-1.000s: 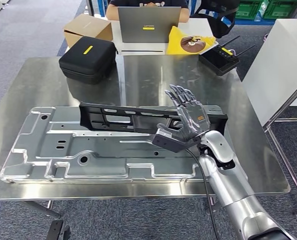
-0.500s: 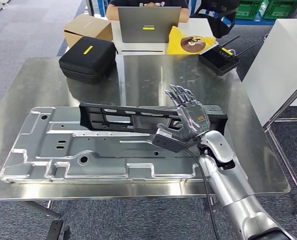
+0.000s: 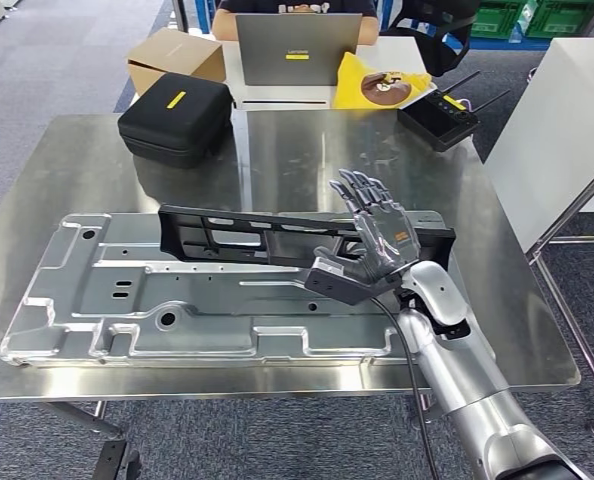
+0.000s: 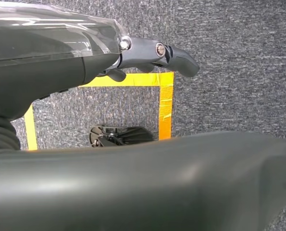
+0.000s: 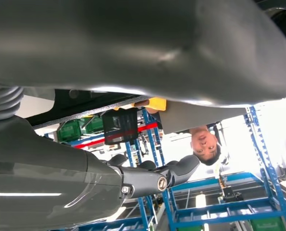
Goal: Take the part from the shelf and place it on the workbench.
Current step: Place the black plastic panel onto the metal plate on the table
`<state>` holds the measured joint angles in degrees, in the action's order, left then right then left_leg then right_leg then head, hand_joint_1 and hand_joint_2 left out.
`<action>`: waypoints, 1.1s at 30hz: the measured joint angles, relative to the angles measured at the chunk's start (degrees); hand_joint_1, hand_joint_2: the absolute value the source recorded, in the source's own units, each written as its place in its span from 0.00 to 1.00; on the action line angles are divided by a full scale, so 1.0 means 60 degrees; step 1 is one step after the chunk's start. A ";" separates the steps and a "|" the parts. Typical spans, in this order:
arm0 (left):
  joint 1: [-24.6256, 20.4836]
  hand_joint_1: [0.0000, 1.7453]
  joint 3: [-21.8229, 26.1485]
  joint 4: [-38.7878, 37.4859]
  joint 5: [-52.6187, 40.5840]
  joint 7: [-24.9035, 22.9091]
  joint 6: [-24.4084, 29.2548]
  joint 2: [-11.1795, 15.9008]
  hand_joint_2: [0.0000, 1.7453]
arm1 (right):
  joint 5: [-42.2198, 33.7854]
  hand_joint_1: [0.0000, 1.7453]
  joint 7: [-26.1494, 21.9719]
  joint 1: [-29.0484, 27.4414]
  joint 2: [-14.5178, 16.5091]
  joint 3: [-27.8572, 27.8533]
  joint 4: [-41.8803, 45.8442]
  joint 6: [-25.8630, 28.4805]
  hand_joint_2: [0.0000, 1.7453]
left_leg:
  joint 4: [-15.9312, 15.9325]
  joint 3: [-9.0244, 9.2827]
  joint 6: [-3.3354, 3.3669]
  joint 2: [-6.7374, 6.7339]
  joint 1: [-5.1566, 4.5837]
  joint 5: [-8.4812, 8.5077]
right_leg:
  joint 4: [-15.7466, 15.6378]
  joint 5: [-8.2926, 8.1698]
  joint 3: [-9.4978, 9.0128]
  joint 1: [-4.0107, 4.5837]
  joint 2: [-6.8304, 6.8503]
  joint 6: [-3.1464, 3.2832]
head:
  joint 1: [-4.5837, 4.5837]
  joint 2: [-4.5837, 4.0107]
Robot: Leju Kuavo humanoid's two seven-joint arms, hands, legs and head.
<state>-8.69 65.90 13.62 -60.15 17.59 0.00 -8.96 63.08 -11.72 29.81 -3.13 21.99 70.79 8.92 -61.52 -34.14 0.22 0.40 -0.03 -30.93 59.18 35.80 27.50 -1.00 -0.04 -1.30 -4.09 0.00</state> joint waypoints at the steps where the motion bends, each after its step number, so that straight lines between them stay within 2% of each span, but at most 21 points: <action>1: 0.0000 0.00 0.0000 0.0000 0.0000 0.0001 0.0000 0.0000 0.00 | 0.0000 0.00 0.0000 0.0000 0.0000 0.0000 0.0000 0.0000 0.00 | 0.0000 0.0000 0.0000 0.0000 0.0000 0.0000 | 0.0000 0.0000 0.0000 0.0000 0.0000 0.0000 | 0.0000 0.0000; 33: 0.0000 0.00 0.0000 0.0001 0.0000 -0.0002 0.0000 0.0000 0.00 | 0.0000 0.00 0.0000 0.0000 0.0000 0.0000 0.0000 0.0000 0.00 | 0.0000 0.0001 0.0000 0.0000 0.0000 0.0000 | 0.0000 0.0000 -0.0001 0.0000 0.0000 0.0000 | 0.0000 0.0000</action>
<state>-8.69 65.90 13.62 -60.15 17.58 0.00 -8.96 63.08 -11.72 29.81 -3.13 21.99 70.79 8.92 -61.52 -34.14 0.22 0.40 -0.03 -30.93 59.18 35.80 27.49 -1.00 -0.04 -1.30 -4.09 0.00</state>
